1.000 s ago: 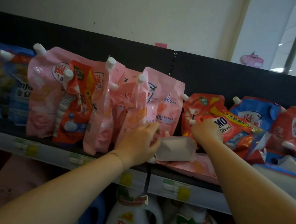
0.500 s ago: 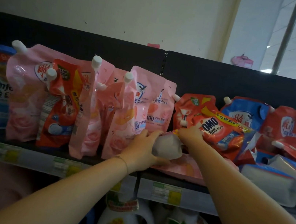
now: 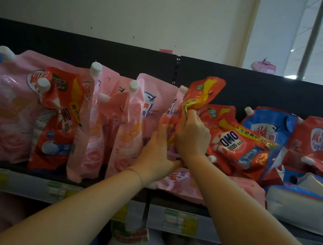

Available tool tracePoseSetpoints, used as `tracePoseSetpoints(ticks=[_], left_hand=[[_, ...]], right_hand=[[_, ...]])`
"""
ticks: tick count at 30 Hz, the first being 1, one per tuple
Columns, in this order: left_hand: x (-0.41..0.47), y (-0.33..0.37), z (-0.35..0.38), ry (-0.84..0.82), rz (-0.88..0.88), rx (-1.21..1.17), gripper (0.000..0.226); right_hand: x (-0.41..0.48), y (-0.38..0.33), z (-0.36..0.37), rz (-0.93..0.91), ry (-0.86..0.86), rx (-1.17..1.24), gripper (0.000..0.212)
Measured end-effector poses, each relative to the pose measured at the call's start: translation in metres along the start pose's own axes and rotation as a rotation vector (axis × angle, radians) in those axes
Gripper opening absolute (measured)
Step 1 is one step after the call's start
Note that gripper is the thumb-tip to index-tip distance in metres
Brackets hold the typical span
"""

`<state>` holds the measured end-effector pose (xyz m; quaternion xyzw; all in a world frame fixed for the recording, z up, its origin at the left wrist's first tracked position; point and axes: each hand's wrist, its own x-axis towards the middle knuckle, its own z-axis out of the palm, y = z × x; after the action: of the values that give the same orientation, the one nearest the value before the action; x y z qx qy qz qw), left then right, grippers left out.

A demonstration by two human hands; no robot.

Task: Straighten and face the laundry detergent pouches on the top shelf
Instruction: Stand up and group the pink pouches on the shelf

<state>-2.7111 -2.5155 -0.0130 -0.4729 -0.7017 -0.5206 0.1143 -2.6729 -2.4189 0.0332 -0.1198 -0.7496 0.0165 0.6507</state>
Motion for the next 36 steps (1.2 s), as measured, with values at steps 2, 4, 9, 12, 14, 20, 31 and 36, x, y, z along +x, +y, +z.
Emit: tracePoseSetpoints(ticks=[2, 4, 9, 12, 14, 20, 31, 36], left_hand=[[0.007, -0.004, 0.001, -0.059, -0.031, 0.136, 0.098], [0.009, -0.006, 0.004, -0.117, -0.073, 0.362, 0.084], [0.008, -0.001, 0.001, -0.09, -0.138, 0.369, 0.066], [0.014, 0.003, -0.004, -0.029, -0.163, 0.376, 0.053], [0.017, 0.005, -0.008, -0.033, -0.197, 0.381, 0.054], [0.016, 0.008, -0.012, -0.051, -0.231, 0.298, 0.064], [0.019, 0.016, -0.023, 0.02, -0.371, 0.096, 0.043], [0.016, 0.027, -0.032, -0.079, -0.4, 0.044, 0.013]], right_hand=[[-0.004, 0.002, 0.006, -0.049, -0.048, -0.008, 0.018], [-0.011, 0.006, 0.01, -0.064, -0.339, 0.059, 0.02], [-0.015, 0.027, -0.006, 0.143, -0.724, 0.216, 0.026], [-0.014, 0.03, -0.024, 0.171, -0.859, 0.204, 0.025], [-0.017, 0.026, -0.041, 0.189, -1.123, 0.214, 0.018], [-0.046, 0.012, -0.067, -0.047, -1.413, -0.102, 0.046], [-0.071, 0.02, -0.082, -0.522, -0.489, -0.33, 0.013], [-0.036, 0.018, -0.117, -0.366, -0.078, -0.16, 0.03]])
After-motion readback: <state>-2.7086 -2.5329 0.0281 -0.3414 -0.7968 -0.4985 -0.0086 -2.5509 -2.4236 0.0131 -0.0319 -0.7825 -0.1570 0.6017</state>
